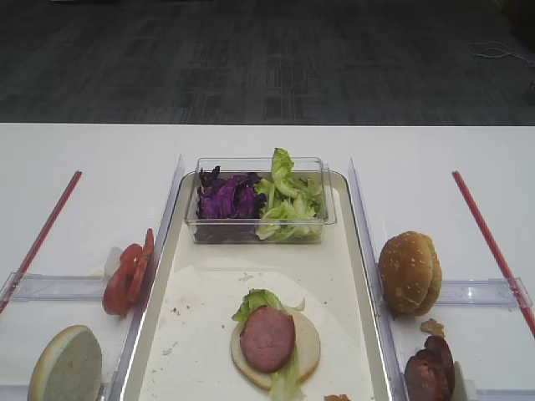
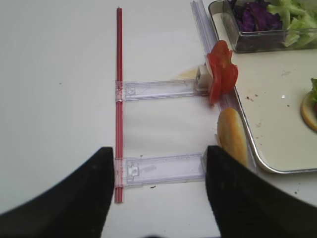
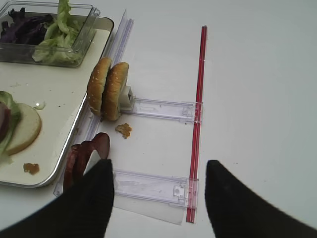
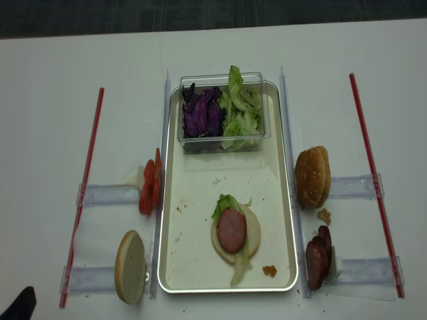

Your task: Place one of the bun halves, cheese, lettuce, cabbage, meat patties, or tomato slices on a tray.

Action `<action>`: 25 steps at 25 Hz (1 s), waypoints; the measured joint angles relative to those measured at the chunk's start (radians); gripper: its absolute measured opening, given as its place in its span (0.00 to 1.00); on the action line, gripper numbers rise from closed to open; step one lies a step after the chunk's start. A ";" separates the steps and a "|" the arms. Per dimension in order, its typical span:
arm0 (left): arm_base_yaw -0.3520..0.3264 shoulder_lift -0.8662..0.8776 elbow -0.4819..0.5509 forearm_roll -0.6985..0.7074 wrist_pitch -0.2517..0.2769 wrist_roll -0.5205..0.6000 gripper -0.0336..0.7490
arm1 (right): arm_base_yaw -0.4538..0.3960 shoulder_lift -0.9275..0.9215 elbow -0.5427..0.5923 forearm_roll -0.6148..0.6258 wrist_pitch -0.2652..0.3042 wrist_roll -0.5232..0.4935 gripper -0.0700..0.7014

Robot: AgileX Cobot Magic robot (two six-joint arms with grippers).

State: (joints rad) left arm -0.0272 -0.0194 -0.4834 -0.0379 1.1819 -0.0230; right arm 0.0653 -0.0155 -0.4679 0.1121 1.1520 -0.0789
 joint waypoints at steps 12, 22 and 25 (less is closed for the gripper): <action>0.000 0.000 0.000 0.000 0.000 0.000 0.54 | 0.000 0.000 0.000 0.000 0.000 0.000 0.65; 0.000 0.000 0.000 0.000 0.000 0.000 0.54 | 0.000 0.000 0.000 0.000 0.000 0.000 0.65; 0.000 0.000 0.000 0.000 0.000 0.000 0.54 | 0.000 0.000 0.000 0.000 0.000 0.000 0.65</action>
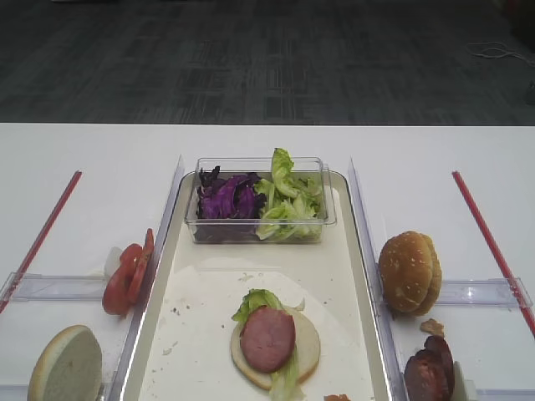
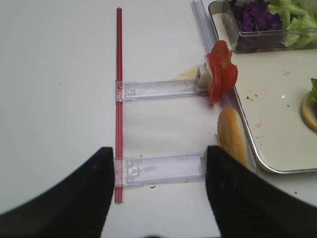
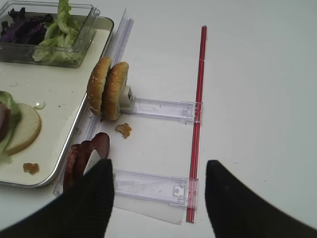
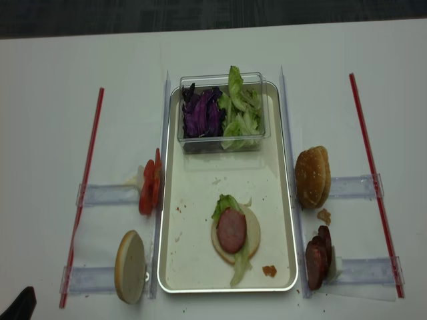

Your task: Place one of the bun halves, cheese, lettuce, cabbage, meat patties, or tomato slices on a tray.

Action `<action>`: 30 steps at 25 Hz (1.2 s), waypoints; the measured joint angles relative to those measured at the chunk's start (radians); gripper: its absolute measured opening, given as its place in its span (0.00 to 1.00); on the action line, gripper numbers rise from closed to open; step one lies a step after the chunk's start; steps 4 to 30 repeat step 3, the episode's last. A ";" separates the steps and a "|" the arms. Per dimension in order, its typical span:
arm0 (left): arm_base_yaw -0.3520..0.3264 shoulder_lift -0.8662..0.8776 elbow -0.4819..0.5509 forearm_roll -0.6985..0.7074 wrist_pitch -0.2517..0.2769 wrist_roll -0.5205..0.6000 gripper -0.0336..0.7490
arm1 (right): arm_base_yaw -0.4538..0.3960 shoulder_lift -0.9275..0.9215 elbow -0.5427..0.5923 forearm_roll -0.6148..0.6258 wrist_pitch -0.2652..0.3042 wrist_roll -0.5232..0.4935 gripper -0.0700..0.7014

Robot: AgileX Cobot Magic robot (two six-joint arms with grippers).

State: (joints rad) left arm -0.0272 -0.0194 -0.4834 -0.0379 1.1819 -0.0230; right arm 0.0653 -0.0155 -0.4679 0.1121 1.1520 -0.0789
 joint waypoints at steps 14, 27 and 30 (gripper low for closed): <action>0.000 0.000 0.000 0.000 0.000 0.000 0.54 | 0.000 0.000 0.000 0.000 0.000 0.000 0.65; 0.000 0.000 0.000 0.000 0.000 0.000 0.54 | 0.000 0.000 0.000 0.000 0.000 0.000 0.65; 0.000 0.000 0.000 0.000 0.000 0.000 0.54 | 0.000 0.000 0.000 0.000 0.000 0.000 0.65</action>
